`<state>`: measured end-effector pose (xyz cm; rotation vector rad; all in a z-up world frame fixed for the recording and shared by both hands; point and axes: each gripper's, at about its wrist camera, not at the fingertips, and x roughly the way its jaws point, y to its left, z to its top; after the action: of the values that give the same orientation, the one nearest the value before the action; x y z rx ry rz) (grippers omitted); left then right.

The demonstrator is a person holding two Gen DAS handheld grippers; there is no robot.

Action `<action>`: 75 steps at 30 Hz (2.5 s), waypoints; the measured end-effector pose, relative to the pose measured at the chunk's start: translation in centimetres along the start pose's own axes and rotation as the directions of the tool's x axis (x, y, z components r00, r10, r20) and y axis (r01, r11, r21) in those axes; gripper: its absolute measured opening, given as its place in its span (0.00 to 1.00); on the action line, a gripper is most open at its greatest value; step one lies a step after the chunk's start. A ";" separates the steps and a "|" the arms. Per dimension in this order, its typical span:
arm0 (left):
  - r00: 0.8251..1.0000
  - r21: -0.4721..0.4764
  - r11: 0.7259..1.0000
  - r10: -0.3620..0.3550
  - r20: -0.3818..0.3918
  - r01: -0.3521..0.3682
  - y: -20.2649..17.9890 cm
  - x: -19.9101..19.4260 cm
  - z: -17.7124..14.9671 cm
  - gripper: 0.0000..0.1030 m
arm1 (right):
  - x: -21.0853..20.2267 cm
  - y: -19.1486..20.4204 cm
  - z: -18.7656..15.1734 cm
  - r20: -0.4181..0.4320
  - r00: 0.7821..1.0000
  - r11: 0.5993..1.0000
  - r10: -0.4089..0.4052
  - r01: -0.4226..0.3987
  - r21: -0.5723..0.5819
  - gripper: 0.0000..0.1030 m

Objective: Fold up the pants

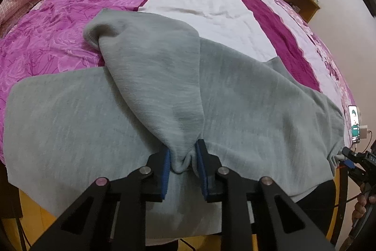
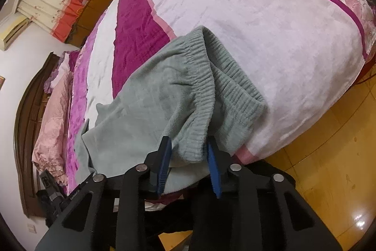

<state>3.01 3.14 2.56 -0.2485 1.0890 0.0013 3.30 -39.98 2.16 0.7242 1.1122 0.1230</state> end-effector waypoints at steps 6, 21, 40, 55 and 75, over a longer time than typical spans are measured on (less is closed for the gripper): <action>1.000 -0.005 1.000 -0.019 0.014 0.019 0.1 -0.7 0.0 0.08 | -0.4 0.5 0.1 0.019 1.000 0.999 -0.017 0.017 -0.036 0.10; 1.000 0.030 1.000 -0.005 -0.010 0.005 -0.7 -3.5 -3.7 0.08 | -4.4 0.3 2.2 0.130 0.988 0.984 -0.083 0.102 -0.149 0.07; 0.995 0.122 0.988 0.098 0.022 -0.100 -0.9 -6.6 -3.7 0.34 | -1.7 1.4 0.3 0.102 0.951 0.887 -0.293 0.310 -0.343 0.18; 0.988 0.078 0.990 0.106 0.115 -0.115 -0.4 -8.9 0.6 0.34 | -2.5 10.8 -2.5 0.088 0.992 0.867 -0.095 0.126 -0.483 0.29; 0.985 0.114 0.981 0.144 0.097 -0.154 -2.4 -3.4 5.9 0.34 | 5.9 15.1 -2.2 0.057 0.995 0.899 -0.081 0.098 -0.426 0.29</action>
<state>6.87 2.34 8.55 -0.0566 1.0137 0.0795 8.05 -24.79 5.98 0.2778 1.0324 0.2664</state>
